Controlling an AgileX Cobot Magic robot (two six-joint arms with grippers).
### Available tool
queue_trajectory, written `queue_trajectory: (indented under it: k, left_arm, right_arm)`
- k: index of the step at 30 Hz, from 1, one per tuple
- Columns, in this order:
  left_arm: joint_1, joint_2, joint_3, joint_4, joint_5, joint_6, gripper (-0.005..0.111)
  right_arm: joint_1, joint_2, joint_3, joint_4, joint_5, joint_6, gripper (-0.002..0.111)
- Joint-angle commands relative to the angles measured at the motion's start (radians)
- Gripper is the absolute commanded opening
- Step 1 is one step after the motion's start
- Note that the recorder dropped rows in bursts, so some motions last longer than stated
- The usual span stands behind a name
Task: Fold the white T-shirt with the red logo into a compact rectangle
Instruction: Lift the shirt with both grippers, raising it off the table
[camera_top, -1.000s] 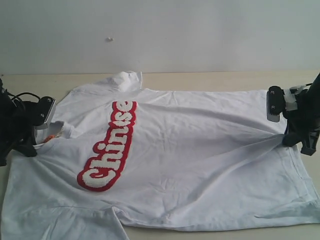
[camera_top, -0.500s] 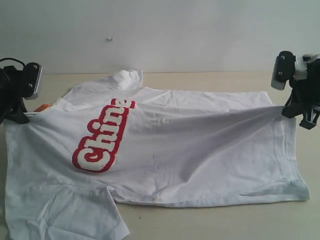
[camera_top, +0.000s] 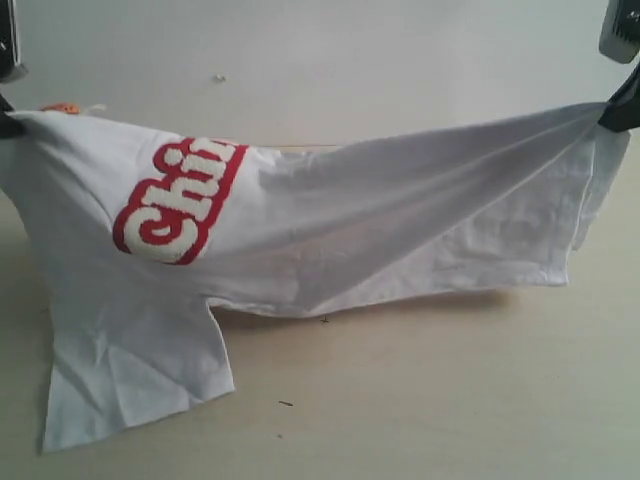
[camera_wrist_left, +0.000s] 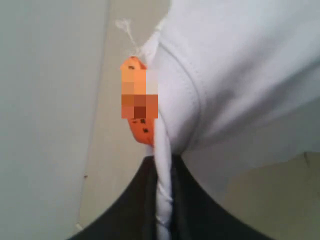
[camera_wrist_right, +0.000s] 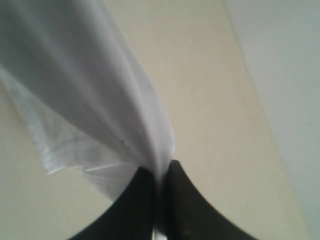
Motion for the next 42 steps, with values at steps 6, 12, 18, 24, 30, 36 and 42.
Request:
queue_trajectory:
  k: [6, 12, 18, 24, 30, 36, 42]
  left_arm:
    - [0.002, -0.188, 0.002, 0.079, 0.012, -0.162, 0.0]
    - [0.002, -0.268, 0.002, 0.233, 0.072, -0.284, 0.0]
    - [0.002, -0.342, 0.002, 0.24, 0.049, -0.297, 0.0]
    - [0.002, -0.397, 0.002, 0.247, -0.038, -0.403, 0.0]
    - [0.002, -0.448, 0.002, 0.32, -0.083, -0.513, 0.0]
    - [0.002, -0.464, 0.002, 0.454, -0.057, -0.633, 0.0]
    - [0.002, -0.479, 0.002, 0.461, -0.007, -0.642, 0.0]
  right_arm:
    - [-0.007, -0.202, 0.0, 0.068, 0.001, 0.007, 0.0]
    - [-0.007, -0.241, 0.0, 0.112, 0.076, 0.044, 0.0]
    - [-0.007, -0.292, -0.017, 0.173, 0.041, 0.044, 0.0]
    - [-0.007, -0.331, -0.082, 0.298, 0.039, 0.047, 0.0]
    - [-0.007, -0.347, -0.082, 0.337, 0.037, 0.051, 0.0]
    - [-0.007, -0.353, -0.082, 0.352, 0.039, 0.081, 0.0]
    - [-0.007, -0.356, -0.082, 0.386, 0.079, 0.091, 0.0]
